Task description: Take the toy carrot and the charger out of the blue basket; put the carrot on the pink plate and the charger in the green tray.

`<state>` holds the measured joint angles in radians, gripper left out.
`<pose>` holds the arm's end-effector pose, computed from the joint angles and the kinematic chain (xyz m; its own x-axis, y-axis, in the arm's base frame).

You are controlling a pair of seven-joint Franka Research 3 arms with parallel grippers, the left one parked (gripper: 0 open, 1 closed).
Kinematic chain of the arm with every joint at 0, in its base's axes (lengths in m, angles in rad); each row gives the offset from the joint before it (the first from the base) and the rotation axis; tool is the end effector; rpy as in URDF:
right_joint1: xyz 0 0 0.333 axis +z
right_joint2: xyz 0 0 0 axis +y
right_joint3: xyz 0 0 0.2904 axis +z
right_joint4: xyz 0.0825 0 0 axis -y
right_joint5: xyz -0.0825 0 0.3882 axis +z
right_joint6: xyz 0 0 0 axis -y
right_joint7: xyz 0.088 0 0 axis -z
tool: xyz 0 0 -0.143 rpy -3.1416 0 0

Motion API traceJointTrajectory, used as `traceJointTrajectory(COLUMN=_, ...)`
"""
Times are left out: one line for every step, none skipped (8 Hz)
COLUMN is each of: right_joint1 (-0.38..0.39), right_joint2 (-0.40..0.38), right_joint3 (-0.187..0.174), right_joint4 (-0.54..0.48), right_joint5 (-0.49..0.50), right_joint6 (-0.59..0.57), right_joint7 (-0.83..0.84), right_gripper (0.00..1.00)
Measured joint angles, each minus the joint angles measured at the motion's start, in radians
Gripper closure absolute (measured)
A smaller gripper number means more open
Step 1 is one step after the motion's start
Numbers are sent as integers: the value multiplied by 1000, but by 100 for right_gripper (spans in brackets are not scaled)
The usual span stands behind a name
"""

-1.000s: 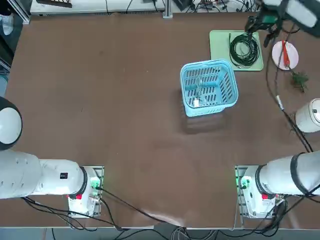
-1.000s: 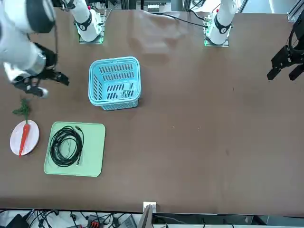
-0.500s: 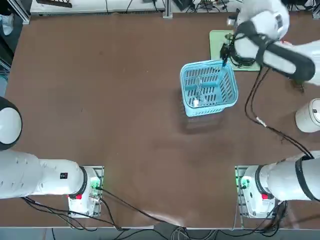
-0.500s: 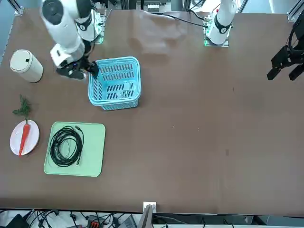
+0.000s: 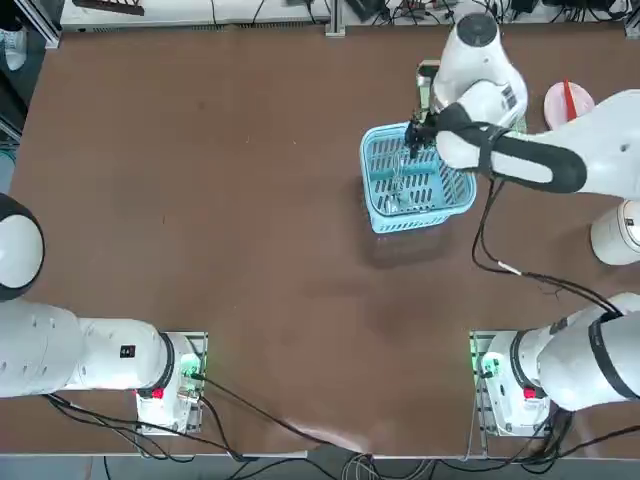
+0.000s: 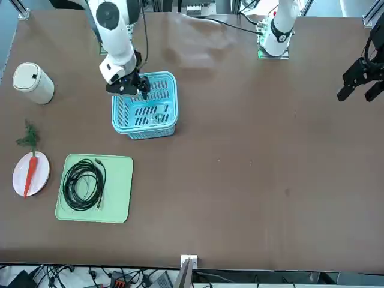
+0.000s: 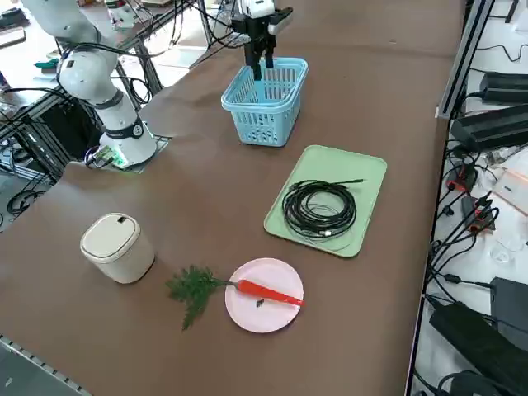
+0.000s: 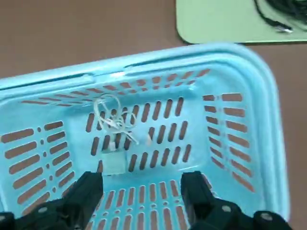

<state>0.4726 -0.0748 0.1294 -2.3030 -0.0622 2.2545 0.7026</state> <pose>0.4225 0.2857 0.3160 0.9965 -0.0612 0.0566 -0.0629 -0.9976 0.0292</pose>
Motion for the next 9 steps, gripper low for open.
traceJointTrajectory(right_joint1=18, right_joint2=27, right_joint3=0, right_joint4=-1, right_joint5=0, right_joint6=37, right_joint7=4, right_gripper=0)
traceJointTrajectory(right_joint1=33, right_joint2=53, right_joint3=0, right_joint4=-2, right_joint5=0, right_joint6=75, right_joint7=6, right_gripper=0)
traceJointTrajectory(right_joint1=44, right_joint2=82, right_joint3=-1, right_joint4=-3, right_joint5=-1, right_joint6=115, right_joint7=7, right_gripper=0)
traceJointTrajectory(right_joint1=53, right_joint2=115, right_joint3=-2, right_joint4=-4, right_joint5=-4, right_joint6=155, right_joint7=7, right_gripper=0)
traceJointTrajectory(right_joint1=59, right_joint2=148, right_joint3=-2, right_joint4=-4, right_joint5=-7, right_joint6=197, right_joint7=7, right_gripper=0)
traceJointTrajectory(right_joint1=62, right_joint2=179, right_joint3=-2, right_joint4=-4, right_joint5=-20, right_joint6=233, right_joint7=7, right_gripper=0)
traceJointTrajectory(right_joint1=64, right_joint2=205, right_joint3=-3, right_joint4=-4, right_joint5=-43, right_joint6=256, right_joint7=7, right_gripper=0)
traceJointTrajectory(right_joint1=64, right_joint2=223, right_joint3=-4, right_joint4=-4, right_joint5=-60, right_joint6=270, right_joint7=7, right_gripper=0)
traceJointTrajectory(right_joint1=64, right_joint2=235, right_joint3=-5, right_joint4=-4, right_joint5=-66, right_joint6=283, right_joint7=7, right_gripper=0)
